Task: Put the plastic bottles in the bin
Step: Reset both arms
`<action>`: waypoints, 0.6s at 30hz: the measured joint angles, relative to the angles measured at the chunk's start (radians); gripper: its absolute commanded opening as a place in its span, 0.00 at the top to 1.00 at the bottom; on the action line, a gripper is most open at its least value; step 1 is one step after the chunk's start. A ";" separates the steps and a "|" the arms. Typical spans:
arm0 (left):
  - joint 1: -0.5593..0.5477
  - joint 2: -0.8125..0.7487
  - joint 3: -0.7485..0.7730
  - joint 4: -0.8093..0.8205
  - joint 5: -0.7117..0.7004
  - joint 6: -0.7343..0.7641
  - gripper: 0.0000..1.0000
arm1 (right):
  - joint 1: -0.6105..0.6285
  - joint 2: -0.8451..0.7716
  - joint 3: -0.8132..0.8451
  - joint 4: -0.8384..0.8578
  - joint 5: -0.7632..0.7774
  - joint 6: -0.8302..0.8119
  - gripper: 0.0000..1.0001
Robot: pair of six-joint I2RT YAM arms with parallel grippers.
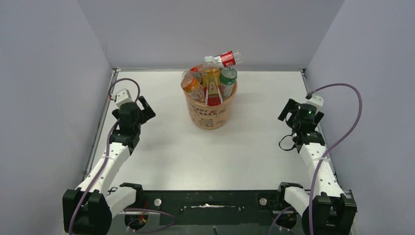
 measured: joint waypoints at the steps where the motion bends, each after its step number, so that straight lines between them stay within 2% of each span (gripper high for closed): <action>1: 0.003 0.024 -0.008 0.018 0.011 0.003 0.12 | -0.004 0.011 -0.023 0.023 -0.003 -0.002 0.02; 11: 0.015 0.133 -0.185 0.335 -0.035 0.114 0.11 | -0.006 0.065 -0.265 0.367 0.013 -0.070 0.02; 18: 0.087 0.317 -0.302 0.611 0.022 0.232 0.11 | -0.008 0.170 -0.373 0.640 0.050 -0.138 0.02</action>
